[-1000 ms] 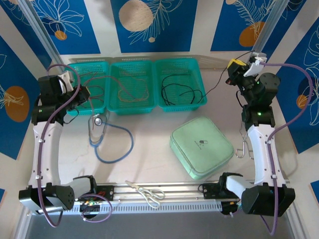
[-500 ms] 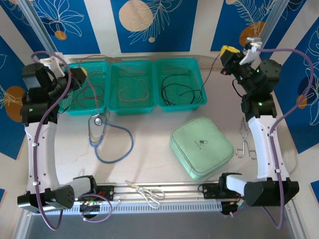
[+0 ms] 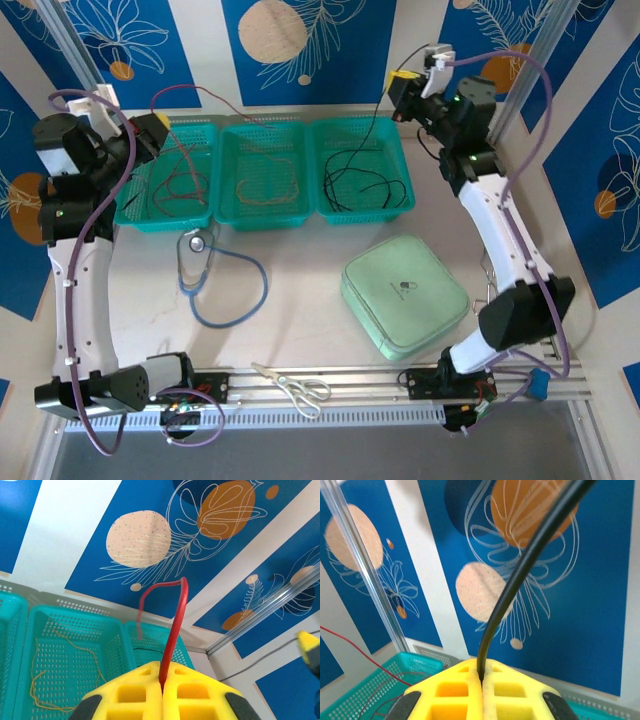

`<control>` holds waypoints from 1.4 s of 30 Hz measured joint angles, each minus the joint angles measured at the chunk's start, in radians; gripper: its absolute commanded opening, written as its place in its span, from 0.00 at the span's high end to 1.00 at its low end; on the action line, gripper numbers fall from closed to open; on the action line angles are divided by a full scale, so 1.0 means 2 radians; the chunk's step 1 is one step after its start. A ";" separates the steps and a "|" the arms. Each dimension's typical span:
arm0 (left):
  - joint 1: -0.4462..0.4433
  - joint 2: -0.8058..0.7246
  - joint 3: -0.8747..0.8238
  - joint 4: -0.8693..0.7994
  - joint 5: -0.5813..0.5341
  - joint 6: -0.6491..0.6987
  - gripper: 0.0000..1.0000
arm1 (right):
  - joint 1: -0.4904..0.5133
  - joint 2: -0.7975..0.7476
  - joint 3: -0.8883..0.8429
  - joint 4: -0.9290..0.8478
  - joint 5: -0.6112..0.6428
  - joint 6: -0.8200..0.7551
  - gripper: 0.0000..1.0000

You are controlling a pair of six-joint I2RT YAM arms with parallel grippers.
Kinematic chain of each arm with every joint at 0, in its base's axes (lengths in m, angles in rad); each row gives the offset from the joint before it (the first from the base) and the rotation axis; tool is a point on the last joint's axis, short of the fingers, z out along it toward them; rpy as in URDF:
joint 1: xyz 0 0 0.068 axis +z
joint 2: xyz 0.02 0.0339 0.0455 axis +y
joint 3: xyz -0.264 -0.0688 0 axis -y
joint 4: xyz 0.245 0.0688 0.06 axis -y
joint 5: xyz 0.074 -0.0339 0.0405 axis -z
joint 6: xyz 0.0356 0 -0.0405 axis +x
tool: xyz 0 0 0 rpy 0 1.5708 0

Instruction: Untangle the cables

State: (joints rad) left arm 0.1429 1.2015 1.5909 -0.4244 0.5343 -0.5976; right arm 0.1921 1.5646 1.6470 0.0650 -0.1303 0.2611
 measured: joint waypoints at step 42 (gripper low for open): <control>0.000 0.000 -0.001 -0.018 -0.027 0.026 1.00 | 0.028 0.483 0.439 -0.590 0.040 -0.022 0.34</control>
State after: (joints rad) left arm 0.1432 1.2022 1.5887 -0.4610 0.4793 -0.5449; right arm 0.2485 2.5298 2.5244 -1.1152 -0.0494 0.2173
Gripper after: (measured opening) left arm 0.051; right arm 0.615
